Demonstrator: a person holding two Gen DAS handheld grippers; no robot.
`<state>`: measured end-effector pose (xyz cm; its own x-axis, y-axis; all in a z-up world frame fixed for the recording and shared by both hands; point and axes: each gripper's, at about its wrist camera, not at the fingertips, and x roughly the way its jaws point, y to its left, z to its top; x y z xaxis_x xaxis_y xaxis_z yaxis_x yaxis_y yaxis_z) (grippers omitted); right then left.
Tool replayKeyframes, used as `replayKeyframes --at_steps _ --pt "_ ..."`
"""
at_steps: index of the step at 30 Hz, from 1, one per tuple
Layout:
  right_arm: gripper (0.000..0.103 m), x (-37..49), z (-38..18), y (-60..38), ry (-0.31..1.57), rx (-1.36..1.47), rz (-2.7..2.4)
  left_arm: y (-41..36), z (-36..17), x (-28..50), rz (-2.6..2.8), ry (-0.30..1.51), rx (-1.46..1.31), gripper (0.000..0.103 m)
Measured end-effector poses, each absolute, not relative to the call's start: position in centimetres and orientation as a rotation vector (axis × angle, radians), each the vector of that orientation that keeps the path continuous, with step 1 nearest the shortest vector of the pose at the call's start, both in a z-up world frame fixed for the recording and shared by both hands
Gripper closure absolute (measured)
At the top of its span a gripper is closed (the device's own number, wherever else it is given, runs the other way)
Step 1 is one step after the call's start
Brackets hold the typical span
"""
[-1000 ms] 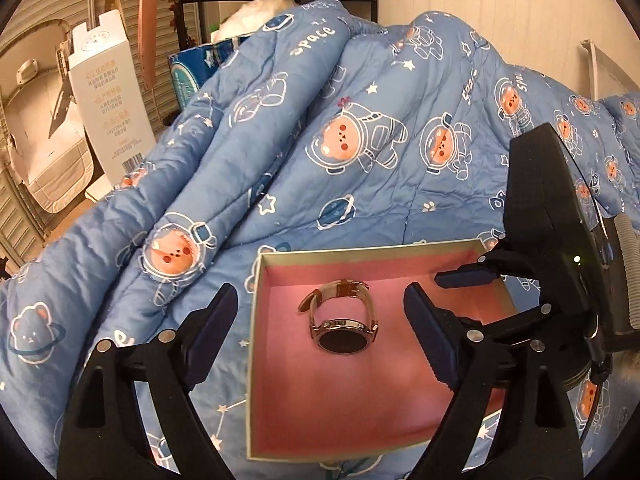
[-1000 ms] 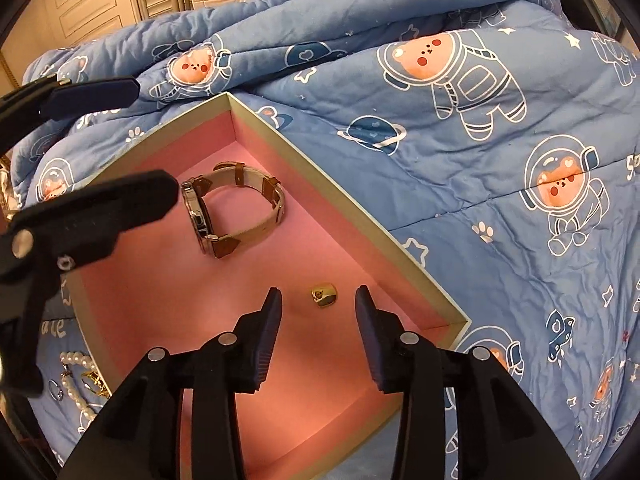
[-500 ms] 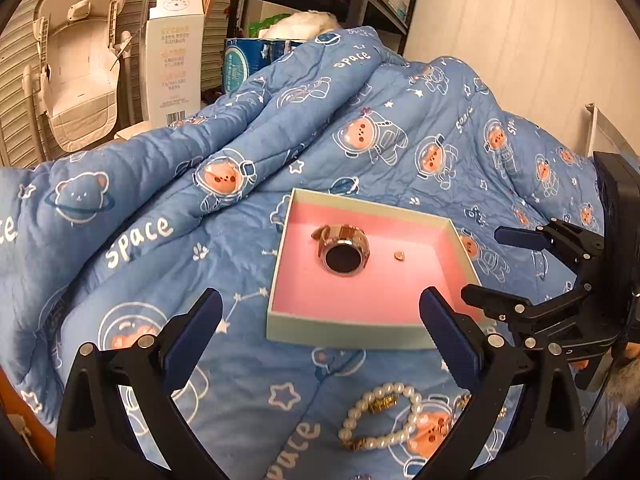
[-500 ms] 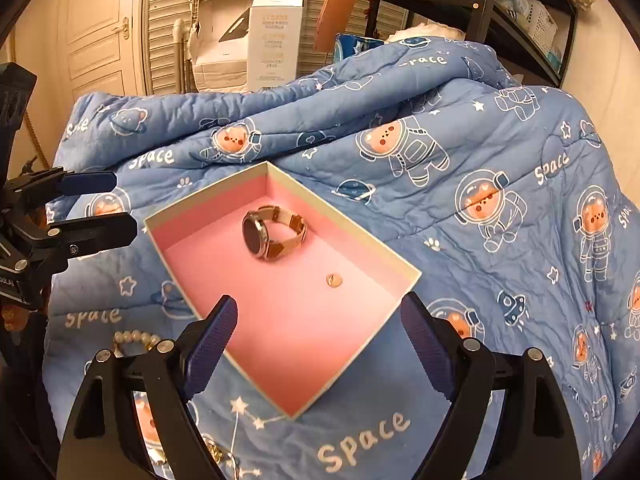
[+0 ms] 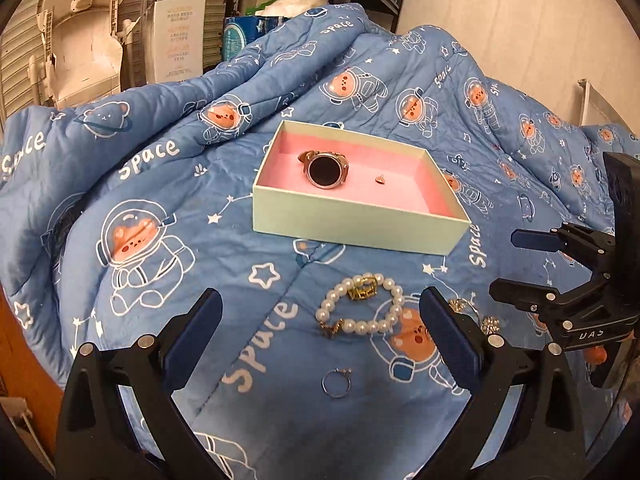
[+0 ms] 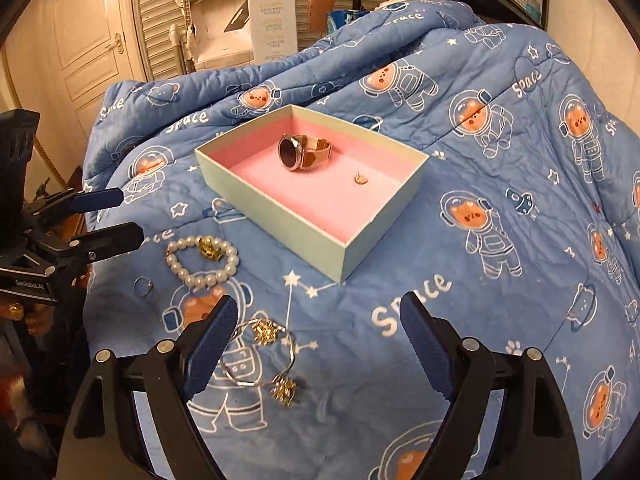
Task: Organize jewelry
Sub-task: 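Grasp the pearl bracelet with left gripper while right gripper grasps the gold bangle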
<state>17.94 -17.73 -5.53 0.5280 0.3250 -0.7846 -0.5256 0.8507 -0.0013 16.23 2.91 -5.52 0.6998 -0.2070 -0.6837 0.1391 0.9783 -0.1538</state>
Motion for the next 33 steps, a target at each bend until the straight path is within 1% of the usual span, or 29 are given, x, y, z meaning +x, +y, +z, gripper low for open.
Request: replayKeyframes --at_steps 6,12,14,16,19,23,25,27,28,31,32,33 --pt "0.023 16.0 -7.3 -16.9 0.908 -0.331 0.612 2.1 -6.9 15.0 -0.203 0.801 -0.074 0.006" --pt "0.025 16.4 -8.8 -16.5 0.943 -0.375 0.629 1.5 -7.7 15.2 -0.210 0.815 -0.038 0.006" --pt "0.025 16.4 -9.2 -16.2 0.949 -0.402 0.645 1.4 -7.9 15.5 -0.216 0.820 -0.024 0.008" --pt "0.026 16.3 -9.4 -16.0 0.947 -0.426 0.657 1.3 -8.1 15.8 -0.232 0.826 -0.013 0.016" --pt "0.028 16.6 -9.7 -15.9 0.956 -0.426 0.661 1.4 -8.2 16.3 -0.239 0.838 -0.009 0.022" --pt "0.029 17.0 -9.9 -15.6 0.960 -0.427 0.671 2.3 -7.7 16.9 -0.256 0.837 -0.074 0.024" --pt "0.029 17.1 -10.2 -15.5 0.965 -0.427 0.673 2.5 -7.6 17.5 -0.257 0.841 -0.072 0.031" --pt "0.029 17.2 -10.2 -15.4 0.965 -0.427 0.676 2.5 -7.8 18.3 -0.268 0.852 -0.050 0.042" --pt "0.029 17.2 -10.2 -15.3 0.965 -0.428 0.677 2.5 -8.0 18.7 -0.272 0.862 -0.034 0.045" --pt "0.031 17.3 -10.3 -15.3 0.968 -0.425 0.680 2.4 -8.5 19.6 -0.291 0.893 0.003 0.060" --pt "0.031 17.3 -10.3 -15.3 0.969 -0.422 0.680 2.5 -8.6 19.9 -0.304 0.905 0.007 0.062" --pt "0.031 17.3 -10.3 -15.3 0.970 -0.420 0.680 2.4 -8.8 20.1 -0.318 0.920 0.012 0.066"
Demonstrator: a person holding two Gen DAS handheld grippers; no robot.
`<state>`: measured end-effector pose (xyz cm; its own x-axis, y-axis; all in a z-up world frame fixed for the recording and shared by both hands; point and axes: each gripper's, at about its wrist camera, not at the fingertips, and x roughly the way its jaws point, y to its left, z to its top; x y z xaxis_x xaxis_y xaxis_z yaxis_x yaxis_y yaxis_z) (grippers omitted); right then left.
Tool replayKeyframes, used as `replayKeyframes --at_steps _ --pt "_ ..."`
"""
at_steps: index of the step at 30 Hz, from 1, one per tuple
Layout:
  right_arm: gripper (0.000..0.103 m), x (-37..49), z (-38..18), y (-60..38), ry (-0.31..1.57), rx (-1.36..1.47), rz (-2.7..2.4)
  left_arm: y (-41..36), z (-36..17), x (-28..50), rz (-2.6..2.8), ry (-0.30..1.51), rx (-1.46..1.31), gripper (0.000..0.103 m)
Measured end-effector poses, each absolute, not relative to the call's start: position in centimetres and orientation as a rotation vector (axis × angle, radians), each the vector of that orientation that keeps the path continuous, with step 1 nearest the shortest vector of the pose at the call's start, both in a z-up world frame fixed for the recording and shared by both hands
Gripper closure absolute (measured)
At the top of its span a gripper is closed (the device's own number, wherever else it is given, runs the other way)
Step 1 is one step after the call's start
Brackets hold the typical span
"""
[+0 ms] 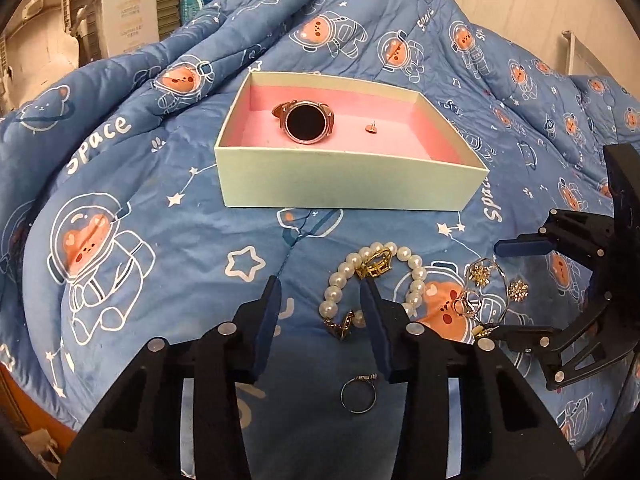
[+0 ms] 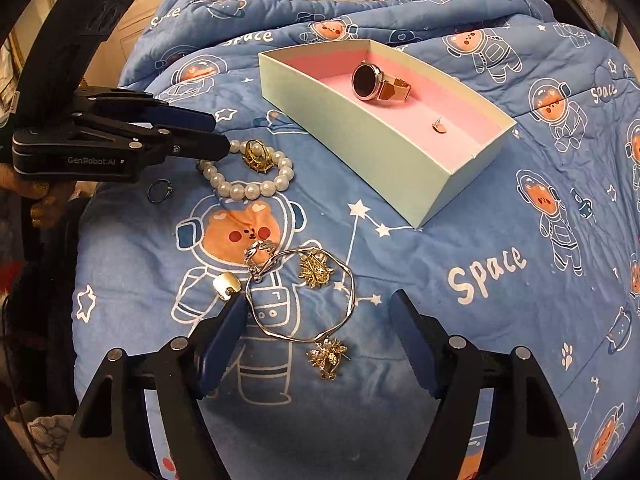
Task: Organize jewelry
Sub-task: 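Grasp the pearl bracelet with left gripper while right gripper grasps the gold bangle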
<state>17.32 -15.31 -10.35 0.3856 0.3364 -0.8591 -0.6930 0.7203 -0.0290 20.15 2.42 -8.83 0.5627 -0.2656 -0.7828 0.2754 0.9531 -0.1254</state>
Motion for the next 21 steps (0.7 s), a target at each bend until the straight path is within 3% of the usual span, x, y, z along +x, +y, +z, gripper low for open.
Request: replayKeyframes --at_steps 5,10,13,21 --pt "0.032 17.5 -10.5 -15.3 0.976 -0.409 0.680 1.6 -9.6 20.8 -0.356 0.960 0.080 0.076" --pt "0.044 17.5 -10.5 -15.0 0.977 -0.396 0.693 0.9 -9.7 20.9 -0.360 0.962 0.090 0.091" --pt "0.049 17.6 -10.5 -15.0 0.974 -0.389 0.694 0.8 -9.5 20.8 -0.359 0.957 0.081 0.093" --pt "0.050 17.2 -10.2 -15.3 0.961 -0.368 0.682 1.2 -7.3 19.5 -0.372 0.898 -0.024 0.094"
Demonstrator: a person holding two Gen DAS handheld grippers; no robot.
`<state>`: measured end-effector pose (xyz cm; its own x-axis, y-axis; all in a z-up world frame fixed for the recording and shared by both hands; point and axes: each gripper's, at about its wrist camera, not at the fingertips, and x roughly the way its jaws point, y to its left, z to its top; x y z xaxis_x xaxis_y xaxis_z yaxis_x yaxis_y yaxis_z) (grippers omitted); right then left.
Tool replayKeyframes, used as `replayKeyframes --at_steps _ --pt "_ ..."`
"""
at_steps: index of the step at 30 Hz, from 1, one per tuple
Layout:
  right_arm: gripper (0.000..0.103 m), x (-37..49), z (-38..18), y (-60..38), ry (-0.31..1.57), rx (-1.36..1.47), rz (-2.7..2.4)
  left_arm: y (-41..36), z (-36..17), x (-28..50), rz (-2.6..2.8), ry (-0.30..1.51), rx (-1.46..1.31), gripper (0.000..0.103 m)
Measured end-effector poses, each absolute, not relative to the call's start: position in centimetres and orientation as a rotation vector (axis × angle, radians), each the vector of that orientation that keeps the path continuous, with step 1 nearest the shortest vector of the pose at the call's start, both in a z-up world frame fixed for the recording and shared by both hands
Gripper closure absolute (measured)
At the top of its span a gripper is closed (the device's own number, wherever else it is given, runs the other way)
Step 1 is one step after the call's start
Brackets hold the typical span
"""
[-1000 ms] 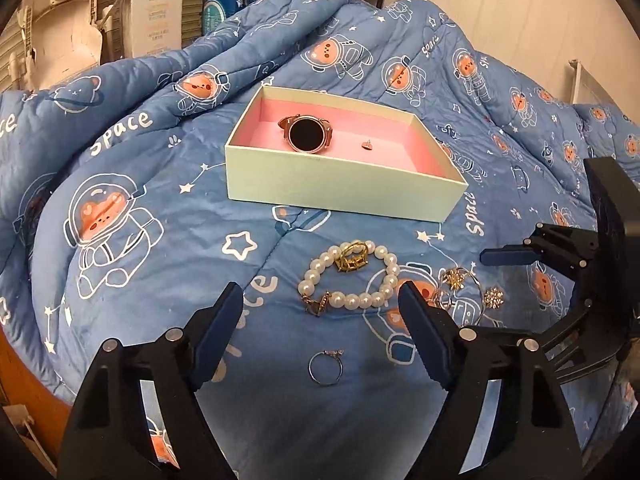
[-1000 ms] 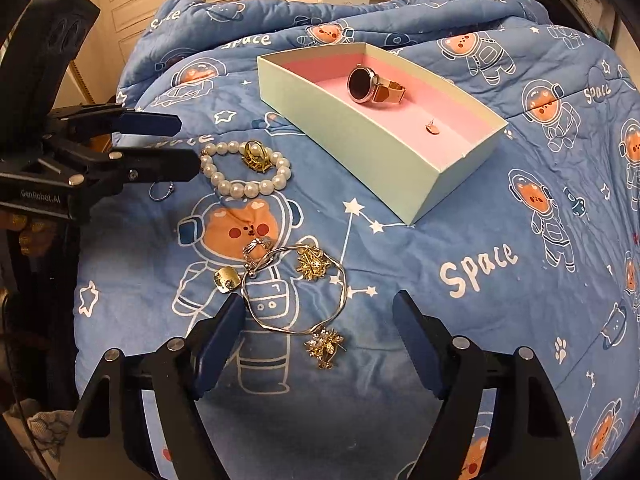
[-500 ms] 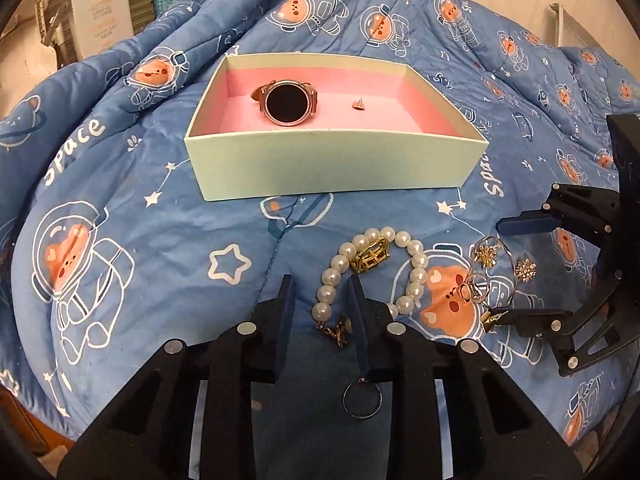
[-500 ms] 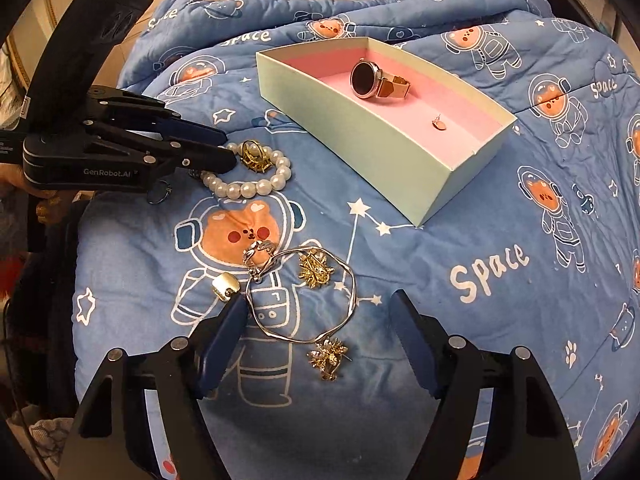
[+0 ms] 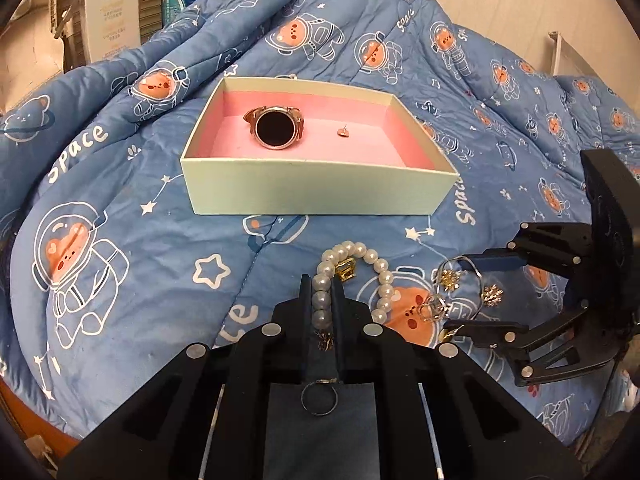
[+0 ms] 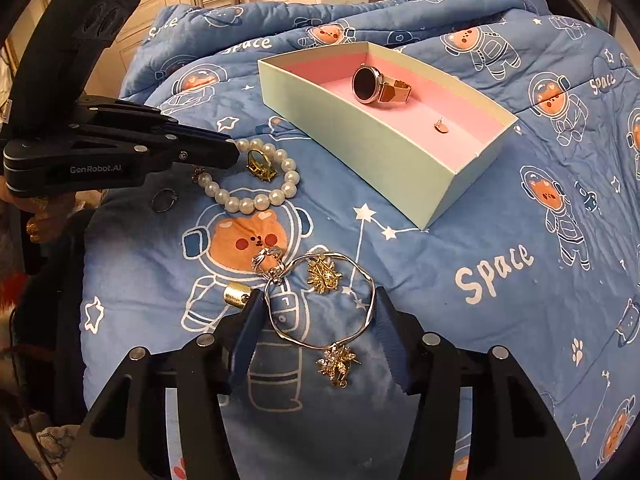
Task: Organize jewelry
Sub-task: 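Carry pearl bracelet and gold bangle over the pink box with both grippers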
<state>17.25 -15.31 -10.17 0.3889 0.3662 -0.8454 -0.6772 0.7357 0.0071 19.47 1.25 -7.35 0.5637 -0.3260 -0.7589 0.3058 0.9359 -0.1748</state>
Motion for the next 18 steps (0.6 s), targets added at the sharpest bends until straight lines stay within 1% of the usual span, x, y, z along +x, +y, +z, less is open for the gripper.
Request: replayKeyframes --at_steps 9,18 --pt "0.050 16.6 -8.2 -16.1 0.938 -0.298 0.672 0.4 -3.2 18.1 -0.424 0.808 -0.052 0.094" --pt "0.050 17.5 -4.4 -16.1 0.926 -0.192 0.728 0.3 0.5 18.8 -0.450 0.754 -0.047 0.093"
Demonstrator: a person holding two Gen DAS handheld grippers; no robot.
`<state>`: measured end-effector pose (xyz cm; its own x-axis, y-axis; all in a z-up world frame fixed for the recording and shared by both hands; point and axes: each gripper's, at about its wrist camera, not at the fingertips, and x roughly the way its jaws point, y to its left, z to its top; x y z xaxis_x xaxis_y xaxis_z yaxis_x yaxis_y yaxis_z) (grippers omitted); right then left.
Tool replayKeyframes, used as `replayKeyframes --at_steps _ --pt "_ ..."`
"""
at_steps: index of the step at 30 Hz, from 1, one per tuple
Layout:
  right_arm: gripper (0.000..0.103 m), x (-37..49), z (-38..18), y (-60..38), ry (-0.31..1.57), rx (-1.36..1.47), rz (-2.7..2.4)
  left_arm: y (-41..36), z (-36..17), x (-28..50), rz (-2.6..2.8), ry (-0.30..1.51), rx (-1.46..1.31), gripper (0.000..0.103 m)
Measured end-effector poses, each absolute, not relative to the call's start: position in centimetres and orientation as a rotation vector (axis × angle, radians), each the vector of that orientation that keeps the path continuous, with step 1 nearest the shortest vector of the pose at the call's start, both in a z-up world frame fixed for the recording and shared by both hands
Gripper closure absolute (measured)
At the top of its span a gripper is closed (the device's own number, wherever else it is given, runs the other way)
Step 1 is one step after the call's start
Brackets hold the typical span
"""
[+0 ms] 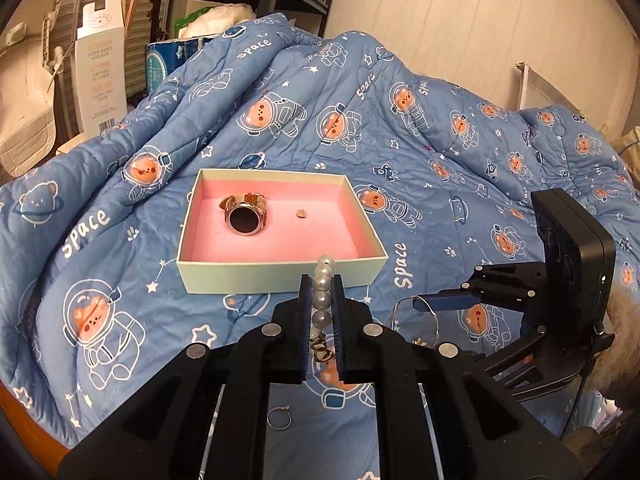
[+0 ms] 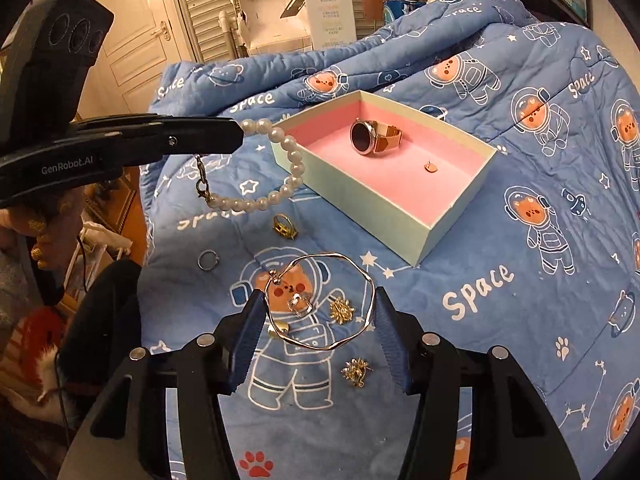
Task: Organize jewelry
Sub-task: 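Carry pearl bracelet and gold bangle over the pink box with both grippers, then open both grippers to drop bracelet and bangle in the box, then withdraw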
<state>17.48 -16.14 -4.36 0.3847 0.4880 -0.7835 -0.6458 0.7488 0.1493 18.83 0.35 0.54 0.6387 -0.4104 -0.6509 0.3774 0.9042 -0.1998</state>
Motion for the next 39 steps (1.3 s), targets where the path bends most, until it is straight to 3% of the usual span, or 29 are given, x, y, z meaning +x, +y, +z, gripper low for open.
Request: replayKeyframes --at_steps 15,29,39 --pt "0.050 24.4 -0.6 -15.1 0.887 -0.272 0.694 0.2 2.3 27.8 -0.502 0.865 -0.088 0.093" --pt "0.050 29.4 -3.3 -13.3 0.951 -0.397 0.654 1.5 -3.9 33.8 -0.415 1.047 -0.149 0.093" --pt "0.050 32.2 -5.6 -11.0 1.039 -0.475 0.683 2.1 -5.9 35.0 -0.301 1.114 -0.040 0.093"
